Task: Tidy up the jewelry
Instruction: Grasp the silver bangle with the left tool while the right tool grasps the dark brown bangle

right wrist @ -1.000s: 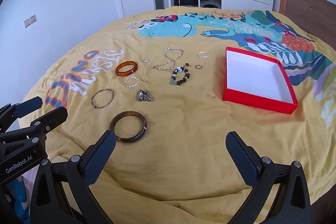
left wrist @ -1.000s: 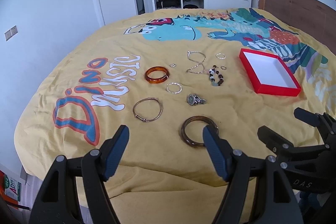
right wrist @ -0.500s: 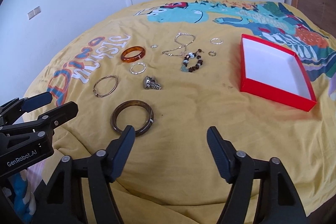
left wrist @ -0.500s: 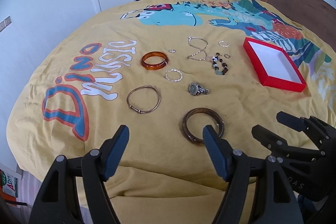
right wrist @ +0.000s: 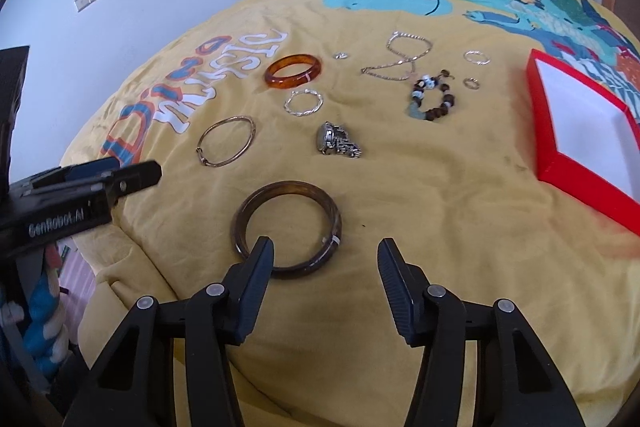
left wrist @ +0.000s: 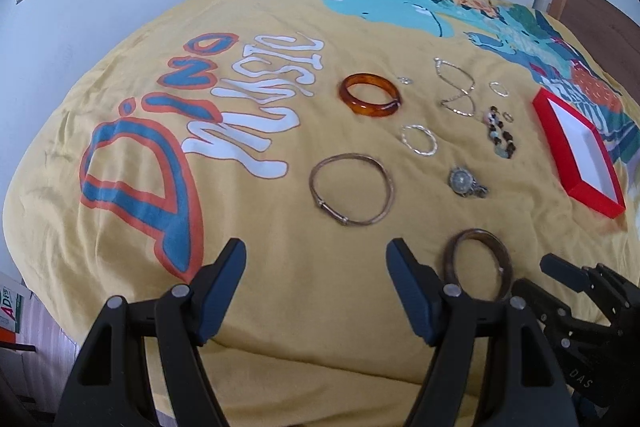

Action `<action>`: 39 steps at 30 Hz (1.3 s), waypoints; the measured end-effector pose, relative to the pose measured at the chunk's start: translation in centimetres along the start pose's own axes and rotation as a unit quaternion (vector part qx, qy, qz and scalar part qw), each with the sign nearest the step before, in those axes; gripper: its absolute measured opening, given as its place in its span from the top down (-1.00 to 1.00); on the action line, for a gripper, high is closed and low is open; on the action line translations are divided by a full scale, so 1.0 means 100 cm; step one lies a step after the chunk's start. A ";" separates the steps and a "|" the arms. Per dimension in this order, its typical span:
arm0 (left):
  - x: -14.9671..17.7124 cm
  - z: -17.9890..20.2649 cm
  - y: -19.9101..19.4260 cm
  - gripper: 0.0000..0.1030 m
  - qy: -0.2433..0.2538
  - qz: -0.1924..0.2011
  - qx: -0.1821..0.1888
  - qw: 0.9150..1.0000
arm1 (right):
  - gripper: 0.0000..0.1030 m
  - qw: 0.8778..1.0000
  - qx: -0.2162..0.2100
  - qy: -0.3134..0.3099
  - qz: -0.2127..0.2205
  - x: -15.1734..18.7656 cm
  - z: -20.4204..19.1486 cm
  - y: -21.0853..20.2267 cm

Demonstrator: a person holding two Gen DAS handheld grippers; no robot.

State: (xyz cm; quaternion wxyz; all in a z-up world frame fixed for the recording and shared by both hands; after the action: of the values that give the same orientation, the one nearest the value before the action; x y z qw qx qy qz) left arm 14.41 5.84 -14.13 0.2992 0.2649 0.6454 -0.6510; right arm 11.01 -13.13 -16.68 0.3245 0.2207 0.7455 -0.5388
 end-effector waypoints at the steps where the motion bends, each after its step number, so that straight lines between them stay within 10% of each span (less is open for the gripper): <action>1: -0.003 -0.003 0.006 -0.38 -0.005 -0.003 -0.002 1.000 | 0.03 1.000 -0.002 0.002 -0.005 0.000 0.001 0.006; 15: 0.009 -0.009 0.088 -0.32 -0.029 -0.081 -0.025 0.996 | 0.43 0.998 -0.039 0.000 -0.051 0.005 0.002 0.062; 25: 0.001 -0.010 0.080 0.82 -0.017 -0.059 -0.031 0.998 | 0.78 0.998 -0.041 -0.010 -0.056 0.005 0.002 0.063; 39: -0.013 0.001 0.015 0.89 0.007 -0.016 -0.014 1.000 | 0.82 1.000 -0.024 -0.014 -0.004 -0.004 0.006 -0.001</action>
State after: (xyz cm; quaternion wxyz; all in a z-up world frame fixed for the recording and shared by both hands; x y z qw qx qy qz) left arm 16.41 5.83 -14.24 0.2880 0.2542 0.6609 -0.6447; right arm 11.36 -13.77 -16.47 0.3377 0.2029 0.7543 -0.5252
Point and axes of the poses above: each gripper's, at about its wrist camera, not at the fingertips, and y roughly the way its jaws point, z to its right, x to its underside, the point moved 10 cm from there along y, roughly the way its jaws point, and after that the axes turned 13 degrees about z, right-handed, at the moved point
